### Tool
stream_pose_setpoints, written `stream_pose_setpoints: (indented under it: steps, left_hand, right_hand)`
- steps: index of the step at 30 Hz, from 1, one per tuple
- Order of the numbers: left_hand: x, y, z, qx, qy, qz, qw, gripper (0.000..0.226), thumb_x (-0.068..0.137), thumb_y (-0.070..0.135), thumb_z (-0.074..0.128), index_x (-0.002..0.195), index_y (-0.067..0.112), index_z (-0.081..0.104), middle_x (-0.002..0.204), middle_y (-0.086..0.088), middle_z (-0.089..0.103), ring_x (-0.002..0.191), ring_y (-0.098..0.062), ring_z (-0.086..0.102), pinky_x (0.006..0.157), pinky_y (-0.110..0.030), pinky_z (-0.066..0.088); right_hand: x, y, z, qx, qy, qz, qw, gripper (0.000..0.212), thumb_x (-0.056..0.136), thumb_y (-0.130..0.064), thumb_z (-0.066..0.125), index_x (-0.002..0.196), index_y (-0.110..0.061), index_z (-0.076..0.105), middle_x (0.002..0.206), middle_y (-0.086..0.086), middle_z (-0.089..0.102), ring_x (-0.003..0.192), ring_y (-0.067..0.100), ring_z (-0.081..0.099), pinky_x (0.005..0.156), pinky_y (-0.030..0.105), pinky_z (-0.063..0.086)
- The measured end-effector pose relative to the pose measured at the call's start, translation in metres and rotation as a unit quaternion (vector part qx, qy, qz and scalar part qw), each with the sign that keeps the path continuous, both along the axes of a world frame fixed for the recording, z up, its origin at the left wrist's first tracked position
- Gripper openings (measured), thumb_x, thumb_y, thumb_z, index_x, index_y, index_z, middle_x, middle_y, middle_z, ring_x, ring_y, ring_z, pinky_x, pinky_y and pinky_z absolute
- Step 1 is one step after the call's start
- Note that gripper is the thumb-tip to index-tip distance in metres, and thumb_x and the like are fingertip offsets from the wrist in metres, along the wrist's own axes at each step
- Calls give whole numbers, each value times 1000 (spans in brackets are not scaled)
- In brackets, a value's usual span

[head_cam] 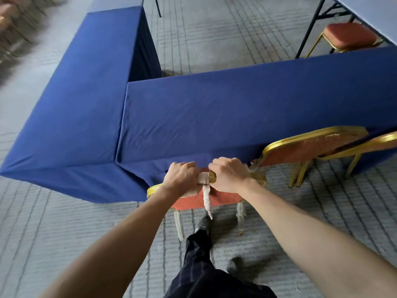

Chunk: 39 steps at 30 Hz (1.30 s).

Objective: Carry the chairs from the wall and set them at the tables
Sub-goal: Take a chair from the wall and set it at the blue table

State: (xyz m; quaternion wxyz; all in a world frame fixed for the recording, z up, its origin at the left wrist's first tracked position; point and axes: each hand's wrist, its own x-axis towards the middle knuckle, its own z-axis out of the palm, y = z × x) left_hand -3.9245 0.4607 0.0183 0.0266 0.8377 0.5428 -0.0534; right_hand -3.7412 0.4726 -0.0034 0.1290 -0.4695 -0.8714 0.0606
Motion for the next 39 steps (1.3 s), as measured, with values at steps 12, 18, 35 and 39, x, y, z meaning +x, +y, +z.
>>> stream_pose_setpoints:
  steps: [12,18,35,39]
  left_hand:
    - [15,-103,-43,-79,-23,75,994,22,73,43,60,78,24,70,81,11,39,91,-16,56,68,-30,41]
    - [21,-141,-56,-205,-115,139,962,33,72,37,62,101,28,73,113,11,67,100,-17,64,91,-31,50]
    - [13,-205,-80,-219,-115,154,957,15,75,38,55,81,27,61,73,6,62,66,-19,62,66,-32,56]
    - [10,-205,-81,-198,-107,153,962,17,72,40,54,83,28,63,73,6,63,66,-20,61,65,-32,53]
  right_hand:
    - [4,-102,-34,-125,-70,8,990,30,79,-44,69,92,-18,69,94,-2,55,89,18,49,78,35,49]
    - [6,-135,-42,-283,-45,7,958,18,79,-42,68,77,-27,58,87,-4,65,79,19,62,68,28,44]
    - [0,-199,-79,-262,-27,-36,964,36,77,-57,55,88,-29,75,87,-11,74,76,13,68,72,28,56]
    - [-4,-196,-87,-223,-29,-29,974,42,76,-56,58,100,-26,76,105,-10,74,90,15,71,82,30,56]
